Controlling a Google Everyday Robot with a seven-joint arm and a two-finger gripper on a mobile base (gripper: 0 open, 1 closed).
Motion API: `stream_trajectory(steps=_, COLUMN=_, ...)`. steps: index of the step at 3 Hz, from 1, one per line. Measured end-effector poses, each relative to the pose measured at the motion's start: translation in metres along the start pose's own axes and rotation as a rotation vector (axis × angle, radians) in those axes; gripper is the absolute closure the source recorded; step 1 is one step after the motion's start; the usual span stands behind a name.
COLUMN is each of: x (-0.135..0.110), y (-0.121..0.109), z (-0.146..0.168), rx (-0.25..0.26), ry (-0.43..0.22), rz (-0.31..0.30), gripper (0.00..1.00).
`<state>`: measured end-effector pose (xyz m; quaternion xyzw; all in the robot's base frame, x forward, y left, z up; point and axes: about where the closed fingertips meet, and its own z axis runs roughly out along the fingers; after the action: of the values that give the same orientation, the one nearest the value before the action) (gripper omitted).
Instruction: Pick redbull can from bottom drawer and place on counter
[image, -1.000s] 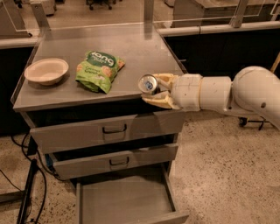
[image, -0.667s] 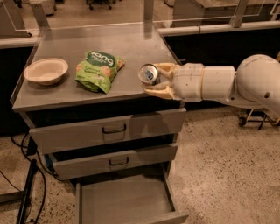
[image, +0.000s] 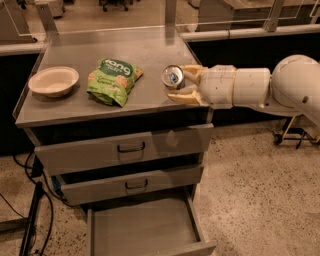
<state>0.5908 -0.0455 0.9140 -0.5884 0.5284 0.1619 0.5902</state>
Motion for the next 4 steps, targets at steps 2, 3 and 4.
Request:
stream_trajectory(steps=2, x=0.022, y=-0.061, z=0.006, rx=-0.019, ry=-0.052, rz=0.093, gripper=1.0)
stream_trajectory(steps=3, x=0.021, y=-0.068, z=0.006, rx=-0.014, ry=-0.059, rz=0.093, gripper=1.0)
stream_trajectory(steps=4, x=0.021, y=-0.067, z=0.007, rx=-0.016, ry=-0.059, rz=0.093, gripper=1.0)
